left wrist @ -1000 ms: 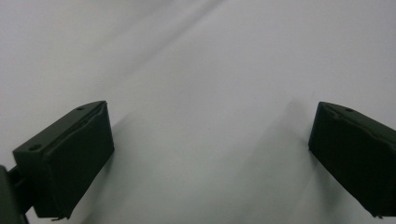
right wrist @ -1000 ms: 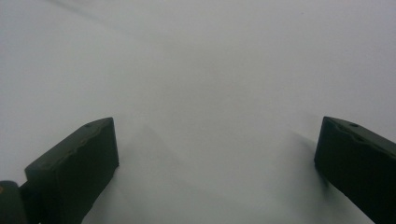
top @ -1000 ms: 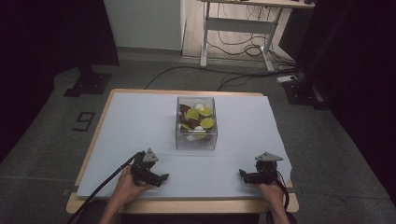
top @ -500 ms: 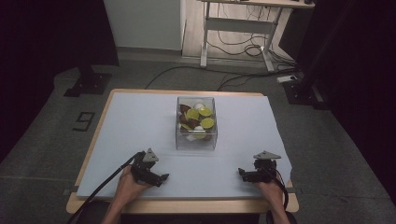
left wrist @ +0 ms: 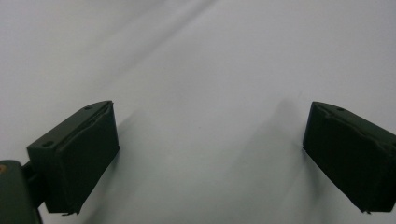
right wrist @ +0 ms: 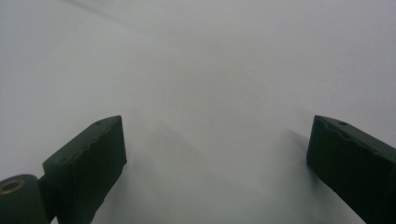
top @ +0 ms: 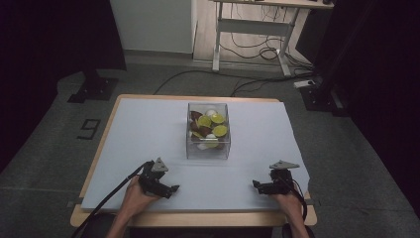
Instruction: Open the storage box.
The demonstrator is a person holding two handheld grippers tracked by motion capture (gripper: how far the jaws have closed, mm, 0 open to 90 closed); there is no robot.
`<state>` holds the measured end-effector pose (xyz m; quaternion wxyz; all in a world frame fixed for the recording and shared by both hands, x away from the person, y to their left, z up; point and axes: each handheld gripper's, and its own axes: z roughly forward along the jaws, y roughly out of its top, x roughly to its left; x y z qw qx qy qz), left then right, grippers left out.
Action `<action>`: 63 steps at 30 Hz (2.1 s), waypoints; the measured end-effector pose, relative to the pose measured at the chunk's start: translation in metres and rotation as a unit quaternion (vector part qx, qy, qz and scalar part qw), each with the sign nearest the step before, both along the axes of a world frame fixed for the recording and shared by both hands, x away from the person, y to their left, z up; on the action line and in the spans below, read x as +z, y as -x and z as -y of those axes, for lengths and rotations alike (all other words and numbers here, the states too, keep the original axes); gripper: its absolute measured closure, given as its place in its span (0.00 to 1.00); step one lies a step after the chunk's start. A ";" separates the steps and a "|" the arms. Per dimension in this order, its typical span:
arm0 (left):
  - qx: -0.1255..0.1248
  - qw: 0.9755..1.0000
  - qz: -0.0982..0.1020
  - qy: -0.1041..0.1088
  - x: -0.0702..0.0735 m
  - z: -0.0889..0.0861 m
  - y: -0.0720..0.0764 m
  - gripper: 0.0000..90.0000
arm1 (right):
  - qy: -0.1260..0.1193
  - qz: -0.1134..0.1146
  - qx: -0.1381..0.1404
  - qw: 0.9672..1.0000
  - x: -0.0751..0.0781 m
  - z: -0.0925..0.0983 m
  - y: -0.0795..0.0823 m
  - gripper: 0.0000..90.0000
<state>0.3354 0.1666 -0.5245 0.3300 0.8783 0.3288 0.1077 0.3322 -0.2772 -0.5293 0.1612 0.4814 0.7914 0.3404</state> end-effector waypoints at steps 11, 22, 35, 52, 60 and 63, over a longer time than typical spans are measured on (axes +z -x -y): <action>-0.007 0.999 0.000 0.031 0.010 0.000 0.000 0.06 | -0.001 -0.011 0.024 1.000 0.008 -0.004 0.001 0.08; -0.014 0.999 0.012 0.035 0.021 0.001 -0.001 0.14 | -0.012 -0.017 0.060 0.998 0.017 -0.013 0.001 0.09; -0.019 0.998 0.013 0.052 0.032 0.011 -0.008 0.16 | -0.034 -0.005 0.099 0.994 0.034 -0.033 -0.005 0.09; -0.035 0.997 0.022 0.065 0.044 0.034 -0.021 0.20 | -0.032 -0.002 0.116 0.993 0.044 -0.054 -0.020 0.21; -0.036 0.997 0.028 0.070 0.053 0.042 -0.029 0.26 | -0.051 0.014 0.122 0.991 0.050 -0.064 -0.027 0.27; -0.037 0.996 0.030 0.074 0.056 0.045 -0.032 0.28 | -0.055 0.018 0.125 0.990 0.051 -0.067 -0.029 0.30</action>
